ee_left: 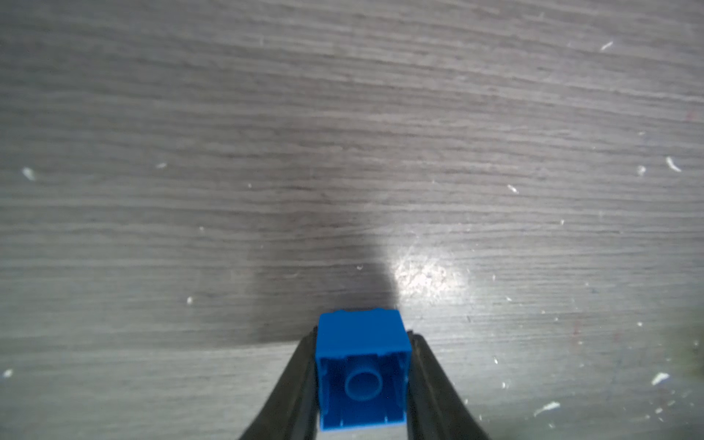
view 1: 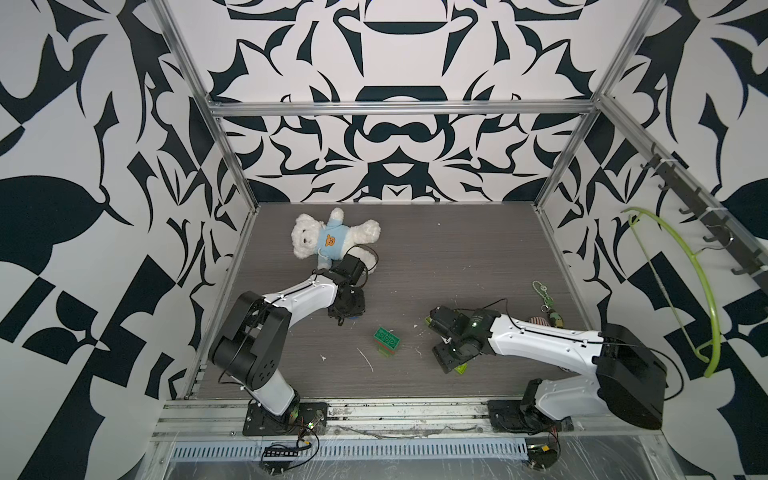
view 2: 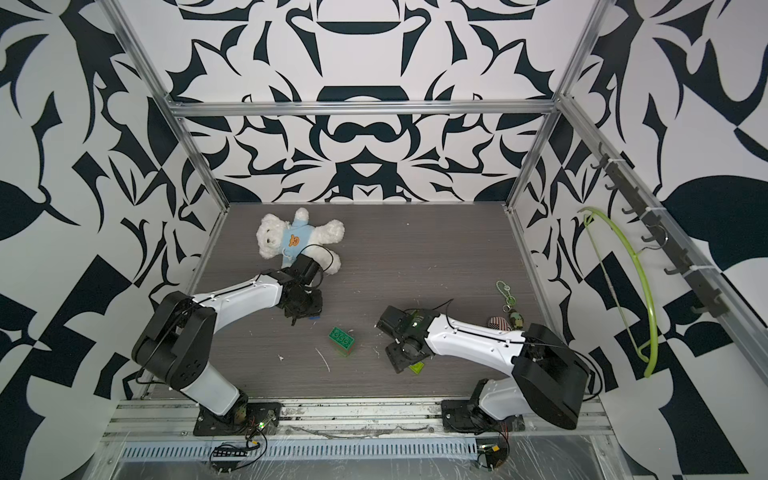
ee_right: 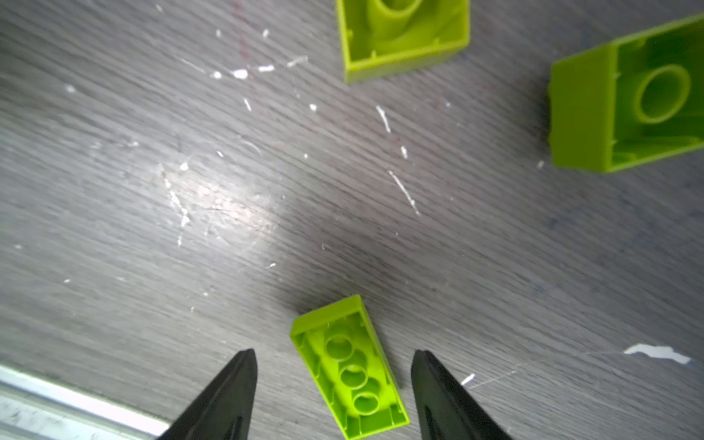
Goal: Assemble a carrot with lego
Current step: Pick up the lego brick from the center of the board, then assemble the lego brick with the lego brick.
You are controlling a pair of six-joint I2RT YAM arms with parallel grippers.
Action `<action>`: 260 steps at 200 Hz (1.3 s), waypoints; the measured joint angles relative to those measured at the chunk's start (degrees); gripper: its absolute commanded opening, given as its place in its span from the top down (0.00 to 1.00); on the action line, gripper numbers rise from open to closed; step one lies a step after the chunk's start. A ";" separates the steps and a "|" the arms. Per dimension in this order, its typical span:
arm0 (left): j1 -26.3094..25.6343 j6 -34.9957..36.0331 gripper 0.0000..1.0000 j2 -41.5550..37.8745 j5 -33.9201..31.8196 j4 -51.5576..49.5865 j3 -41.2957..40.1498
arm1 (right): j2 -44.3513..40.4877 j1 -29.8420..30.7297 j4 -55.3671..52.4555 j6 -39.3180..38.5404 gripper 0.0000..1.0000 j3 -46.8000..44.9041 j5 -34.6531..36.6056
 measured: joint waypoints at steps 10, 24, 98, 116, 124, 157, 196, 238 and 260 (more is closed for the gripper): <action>0.00 1.55 0.81 -1.07 0.09 -1.40 0.52 | -1.70 -0.85 -0.24 -0.57 0.29 0.04 -0.68; 0.00 5.05 0.84 -4.57 0.50 -3.54 1.88 | -4.85 -3.13 -0.72 -1.68 0.29 0.44 -2.14; -3.48 32.44 0.88 -23.34 12.72 -12.57 13.99 | -13.00 -23.15 -1.18 -12.04 0.29 7.54 -12.22; -4.96 41.18 0.88 -23.45 15.19 -16.65 16.70 | -12.41 -25.20 -1.03 -13.51 0.29 8.44 -14.03; -5.90 45.70 0.88 -23.43 16.04 -18.91 17.81 | -12.37 -25.86 -0.76 -13.81 0.29 8.57 -14.60; -10.16 65.99 0.93 -23.02 20.04 -27.32 21.31 | -12.37 -26.53 0.24 -14.32 0.29 8.57 -16.02; -16.15 88.91 0.96 -17.66 21.49 -34.80 23.43 | -12.74 -26.84 0.31 -14.80 0.29 8.57 -16.20; -21.55 100.78 0.98 -6.62 18.21 -39.21 27.76 | -13.00 -26.91 0.24 -15.10 0.29 8.57 -16.20; -22.32 104.19 0.98 -2.43 16.83 -41.13 29.79 | -13.00 -26.91 0.22 -15.17 0.29 8.57 -16.20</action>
